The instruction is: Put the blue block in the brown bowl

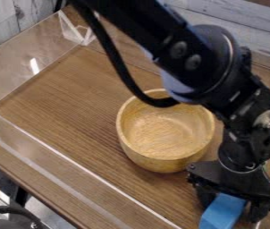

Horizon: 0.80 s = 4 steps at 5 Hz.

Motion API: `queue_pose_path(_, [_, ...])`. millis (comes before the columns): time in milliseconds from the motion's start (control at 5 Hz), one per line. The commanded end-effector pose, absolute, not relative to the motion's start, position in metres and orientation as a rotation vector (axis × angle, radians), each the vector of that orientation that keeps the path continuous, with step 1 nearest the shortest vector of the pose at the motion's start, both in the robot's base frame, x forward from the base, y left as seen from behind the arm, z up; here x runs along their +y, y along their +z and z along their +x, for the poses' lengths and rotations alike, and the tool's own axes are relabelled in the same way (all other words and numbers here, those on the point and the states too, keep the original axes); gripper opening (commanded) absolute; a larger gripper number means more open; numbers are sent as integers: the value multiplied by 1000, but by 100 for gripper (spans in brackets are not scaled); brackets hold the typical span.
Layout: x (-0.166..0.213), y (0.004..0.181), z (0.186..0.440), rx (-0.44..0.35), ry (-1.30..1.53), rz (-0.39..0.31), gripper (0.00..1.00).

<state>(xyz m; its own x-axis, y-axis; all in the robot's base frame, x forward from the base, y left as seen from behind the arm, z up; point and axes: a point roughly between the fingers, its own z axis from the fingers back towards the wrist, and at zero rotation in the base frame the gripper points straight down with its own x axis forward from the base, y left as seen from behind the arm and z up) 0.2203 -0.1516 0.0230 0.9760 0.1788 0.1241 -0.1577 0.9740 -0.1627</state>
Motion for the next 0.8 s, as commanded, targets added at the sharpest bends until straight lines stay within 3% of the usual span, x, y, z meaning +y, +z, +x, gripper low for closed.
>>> queue_pose_path(0, [-157,31,225,-156,169,-178,0])
queue_pose_path(600, [-157,38,227,-144,175,-196,0])
